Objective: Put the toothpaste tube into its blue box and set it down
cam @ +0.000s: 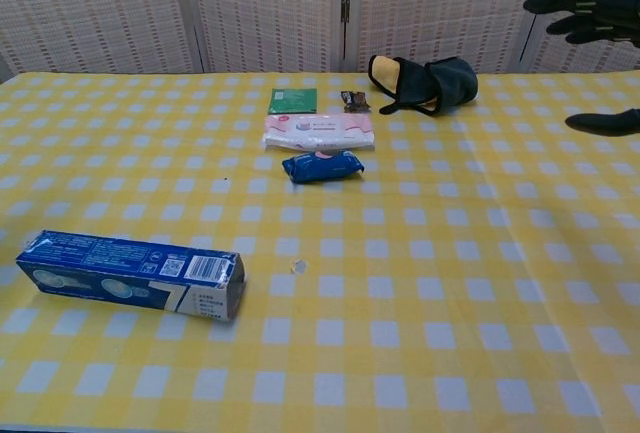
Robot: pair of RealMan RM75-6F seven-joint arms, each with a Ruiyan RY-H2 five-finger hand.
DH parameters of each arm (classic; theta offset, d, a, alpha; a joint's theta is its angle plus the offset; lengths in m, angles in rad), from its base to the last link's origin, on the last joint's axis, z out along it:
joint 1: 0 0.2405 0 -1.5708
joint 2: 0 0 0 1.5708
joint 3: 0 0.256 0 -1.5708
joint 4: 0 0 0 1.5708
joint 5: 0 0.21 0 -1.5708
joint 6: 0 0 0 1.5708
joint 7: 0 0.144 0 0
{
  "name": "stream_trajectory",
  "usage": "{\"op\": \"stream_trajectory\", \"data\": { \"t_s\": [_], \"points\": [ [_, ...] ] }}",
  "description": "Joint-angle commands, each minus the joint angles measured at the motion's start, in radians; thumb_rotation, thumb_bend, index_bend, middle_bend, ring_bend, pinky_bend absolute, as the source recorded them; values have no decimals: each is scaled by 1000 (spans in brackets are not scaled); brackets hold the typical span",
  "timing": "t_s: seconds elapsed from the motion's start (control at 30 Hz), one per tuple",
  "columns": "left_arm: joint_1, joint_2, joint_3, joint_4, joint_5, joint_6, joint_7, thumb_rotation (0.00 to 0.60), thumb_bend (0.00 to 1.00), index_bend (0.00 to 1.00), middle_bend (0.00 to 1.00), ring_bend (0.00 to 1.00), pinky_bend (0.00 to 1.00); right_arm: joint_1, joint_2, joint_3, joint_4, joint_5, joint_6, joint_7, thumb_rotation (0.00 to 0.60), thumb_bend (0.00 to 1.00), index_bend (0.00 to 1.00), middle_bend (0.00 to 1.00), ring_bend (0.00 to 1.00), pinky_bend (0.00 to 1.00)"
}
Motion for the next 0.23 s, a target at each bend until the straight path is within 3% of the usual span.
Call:
{"op": "stream_trajectory", "data": {
  "t_s": [0.03, 0.23],
  "points": [
    [100, 39, 35, -76, -61, 59, 115, 600, 299, 192, 65, 0, 0, -127, 7, -111, 23, 45, 62, -453, 600, 325, 0, 0, 0, 0],
    [157, 66, 45, -151, -37, 125, 154, 600, 298, 149, 0, 0, 0, -225, -59, -123, 100, 57, 209, -491, 600, 325, 0, 0, 0, 0]
  ]
}}
